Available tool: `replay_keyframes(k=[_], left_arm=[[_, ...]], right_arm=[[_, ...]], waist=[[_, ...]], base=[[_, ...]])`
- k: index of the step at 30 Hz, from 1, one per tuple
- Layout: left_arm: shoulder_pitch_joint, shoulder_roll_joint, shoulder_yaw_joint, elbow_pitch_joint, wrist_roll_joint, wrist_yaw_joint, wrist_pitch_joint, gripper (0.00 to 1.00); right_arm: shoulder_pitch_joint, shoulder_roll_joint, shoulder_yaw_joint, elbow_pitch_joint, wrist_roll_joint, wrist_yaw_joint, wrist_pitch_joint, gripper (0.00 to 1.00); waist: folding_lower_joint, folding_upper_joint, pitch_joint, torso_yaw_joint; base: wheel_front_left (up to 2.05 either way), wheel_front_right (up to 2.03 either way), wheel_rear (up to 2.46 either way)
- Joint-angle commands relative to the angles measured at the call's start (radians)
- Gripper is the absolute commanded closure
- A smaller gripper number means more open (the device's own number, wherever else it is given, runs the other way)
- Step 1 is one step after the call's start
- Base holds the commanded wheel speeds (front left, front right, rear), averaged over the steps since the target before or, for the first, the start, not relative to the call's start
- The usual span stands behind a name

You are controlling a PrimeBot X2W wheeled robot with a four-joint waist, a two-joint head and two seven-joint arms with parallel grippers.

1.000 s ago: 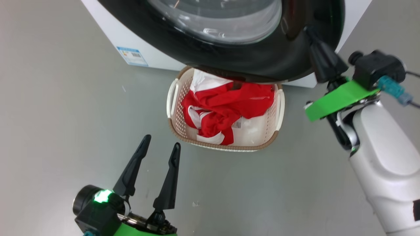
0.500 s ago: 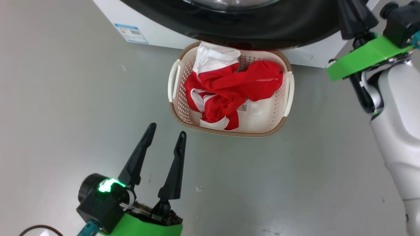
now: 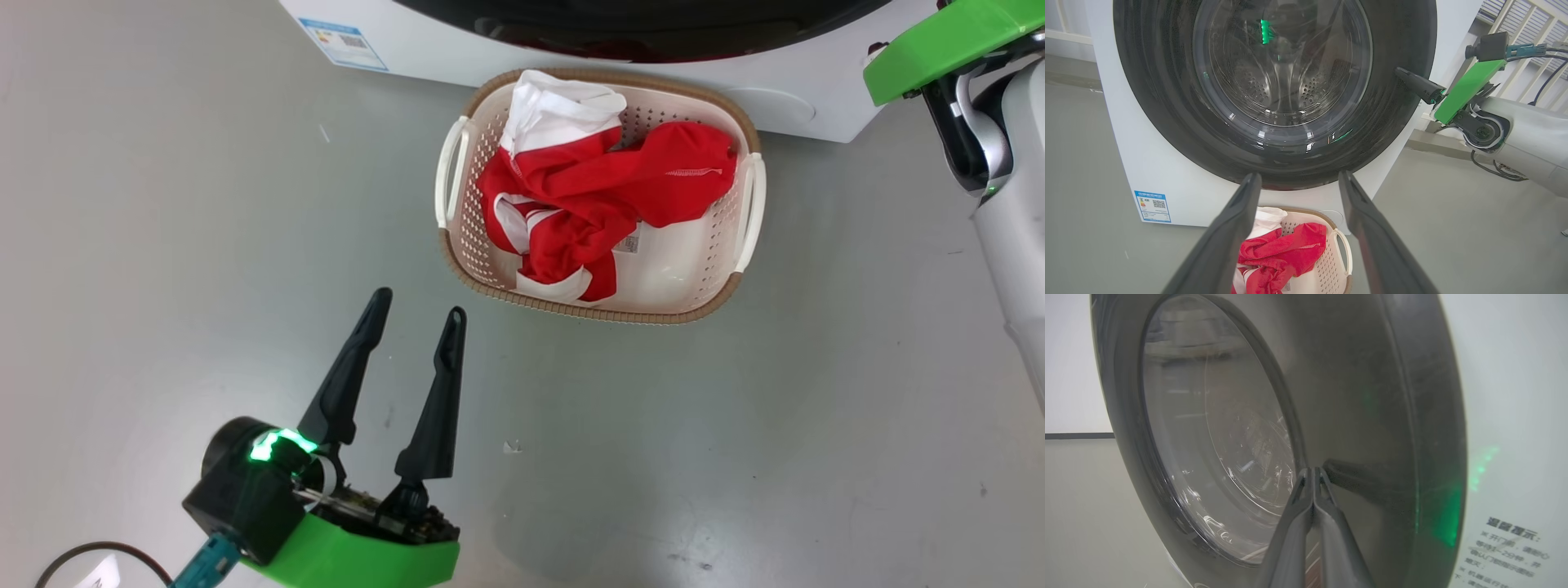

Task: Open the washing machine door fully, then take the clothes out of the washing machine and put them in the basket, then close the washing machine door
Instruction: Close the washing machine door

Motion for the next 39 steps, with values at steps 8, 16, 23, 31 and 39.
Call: replay_keyframes(k=[8, 16, 23, 31, 39], left_arm=[[-0.012, 0.008, 0.045, -0.040, -0.042, 0.031, -0.008, 0.00], [-0.008, 0.008, 0.069, -0.048, -0.081, 0.055, -0.008, 0.00], [0.003, 0.008, 0.070, -0.018, -0.041, 0.039, -0.008, 0.00], [0.027, 0.008, 0.076, 0.032, -0.042, 0.044, -0.008, 0.00], [0.074, 0.008, 0.089, 0.060, -0.022, 0.036, -0.008, 0.00]], right_arm=[[-0.017, 0.007, 0.003, 0.006, -0.014, 0.001, -0.005, 1.00], [0.052, 0.029, 0.021, -0.028, -0.026, 0.001, -0.005, 1.00], [0.170, 0.073, 0.016, -0.109, -0.032, 0.001, -0.005, 1.00], [0.385, 0.142, -0.005, -0.194, -0.052, 0.001, -0.005, 0.00], [0.619, 0.182, -0.038, -0.286, -0.059, 0.001, -0.005, 0.00]], waist=[[0.0000, 0.0000, 0.000, 0.003], [0.0000, 0.0000, -0.020, -0.015], [0.0000, 0.0000, -0.070, -0.046], [0.0000, 0.0000, -0.157, -0.084], [0.0000, 0.0000, -0.259, -0.133]], base=[[0.00, 0.00, 0.00], [0.00, 0.00, 0.00], [0.00, 0.00, 0.00], [0.00, 0.00, 0.00], [0.00, 0.00, 0.00]])
